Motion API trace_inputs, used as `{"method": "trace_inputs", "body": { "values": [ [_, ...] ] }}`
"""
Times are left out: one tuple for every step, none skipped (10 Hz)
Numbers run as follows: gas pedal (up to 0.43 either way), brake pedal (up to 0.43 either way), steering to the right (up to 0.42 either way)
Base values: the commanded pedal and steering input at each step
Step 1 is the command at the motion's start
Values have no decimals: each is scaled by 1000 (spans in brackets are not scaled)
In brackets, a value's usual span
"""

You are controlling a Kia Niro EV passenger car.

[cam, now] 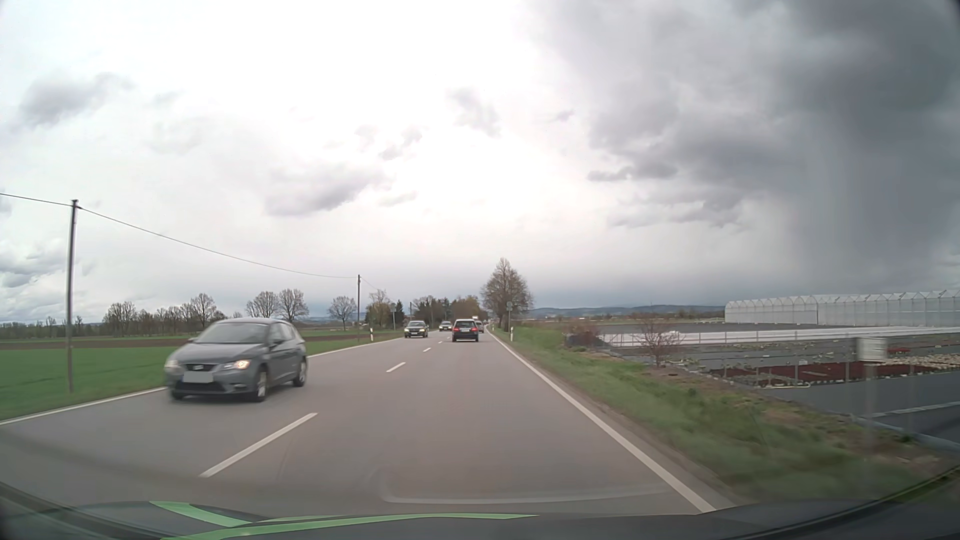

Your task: Follow the waypoints while adhering to traffic rules and regulations

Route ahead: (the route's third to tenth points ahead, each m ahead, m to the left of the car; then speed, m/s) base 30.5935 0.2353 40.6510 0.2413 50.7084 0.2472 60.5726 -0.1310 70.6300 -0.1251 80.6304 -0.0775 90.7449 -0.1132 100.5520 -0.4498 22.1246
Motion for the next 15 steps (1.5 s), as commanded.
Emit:
{"method": "trace_inputs", "body": {
  "values": [
    [189, 0, 0],
    [189, 0, 0],
    [189, 0, 0],
    [189, 0, 0],
    [189, 0, 0],
    [189, 0, 0],
    [189, 0, 0],
    [189, 0, 0],
    [189, 0, 0],
    [189, 0, 0],
    [189, 0, 0],
    [189, 0, 0],
    [189, 0, 0],
    [189, 0, 0],
    [189, 0, 0]
  ]
}}
